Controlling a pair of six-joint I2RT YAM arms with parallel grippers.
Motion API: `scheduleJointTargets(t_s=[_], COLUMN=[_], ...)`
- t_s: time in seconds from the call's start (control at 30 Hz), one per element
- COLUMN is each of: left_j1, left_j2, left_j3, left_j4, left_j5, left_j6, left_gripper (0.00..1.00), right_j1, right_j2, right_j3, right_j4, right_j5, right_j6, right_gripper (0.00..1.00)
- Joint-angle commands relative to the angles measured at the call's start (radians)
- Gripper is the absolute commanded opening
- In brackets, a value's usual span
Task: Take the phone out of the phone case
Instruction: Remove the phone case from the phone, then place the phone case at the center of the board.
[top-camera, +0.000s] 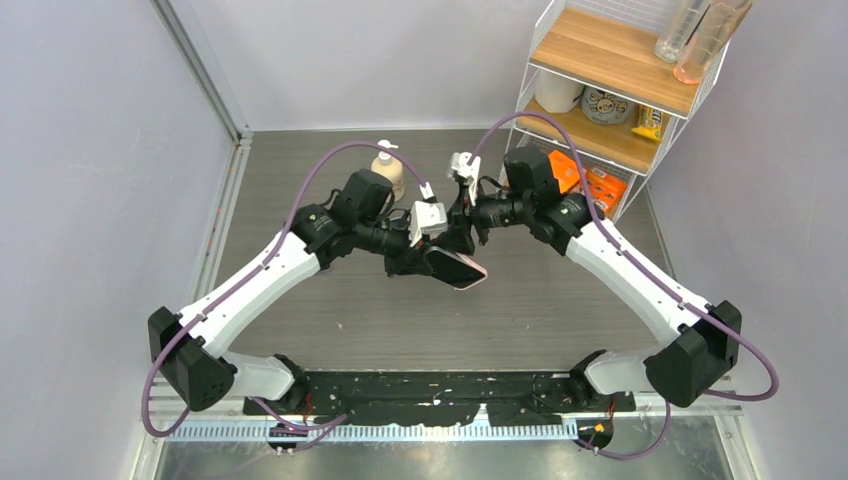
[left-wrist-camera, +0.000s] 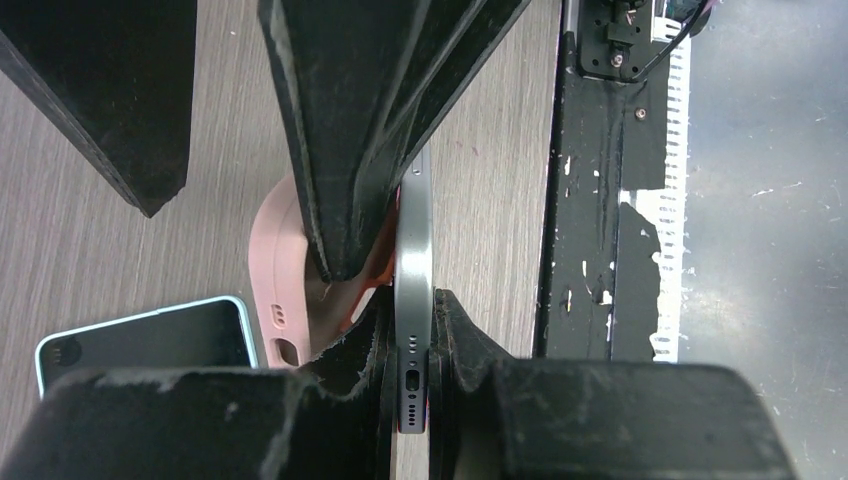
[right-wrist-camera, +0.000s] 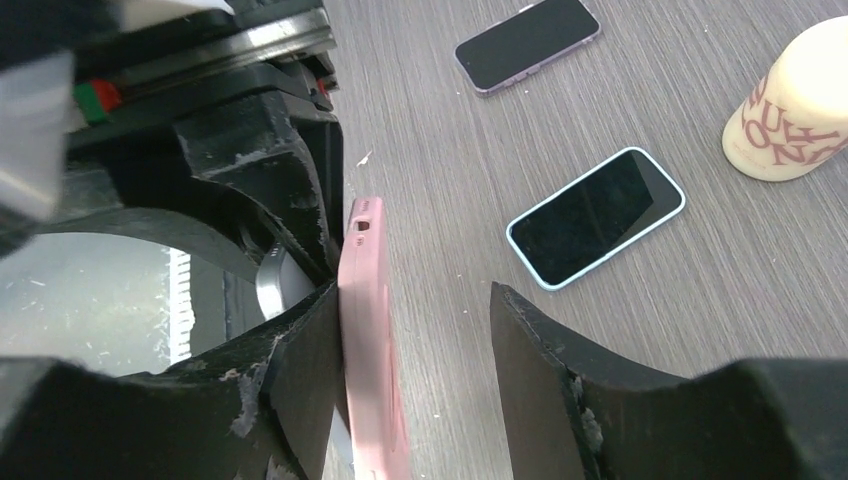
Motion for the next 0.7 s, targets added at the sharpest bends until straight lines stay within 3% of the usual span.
scheduleJointTargets(t_s=[0.0, 0.1, 0.13, 0.2, 0.4, 0.67], left_j1=[-0.001, 0.000, 0.001, 0.009, 0.087, 0.188], left_j2=[-0.013, -0.023, -0.030, -0.051, -0.168, -0.309], left_j3=[0.064, 0.051, 0.043, 0.023, -0.082, -0.186], left_j4=[0.106, 0.109, 0.107, 0.099, 0.044, -0.013], left_j5=[-0.005, -0.022, -0.024, -0.027, -0.005, 0.026], left_j6=[0.002, 0.012, 0.019, 0.035, 0.094, 0.143], left_gripper=[0.00, 0.00, 0.00, 0.00, 0.00, 0.00], right_j1=[0.034, 0.036, 0.035, 0.029, -0.068, -0.182], right_j2=[-0.005, 0.004, 0.006, 0.012, 0.068, 0.256], right_j3=[-0.058, -0.079, -0.083, -0.085, -0.055, -0.006], right_j4=[0.021, 0.029, 0.029, 0.034, 0.099, 0.145], right_j5=[0.012, 0.023, 0.056, 0.115, 0.266, 0.321], right_j6=[-0.022, -0.031, -0.034, -0.029, 0.075, 0.193], right_gripper=[0.56, 0.39, 0.23, 0.08, 0.05, 0.05])
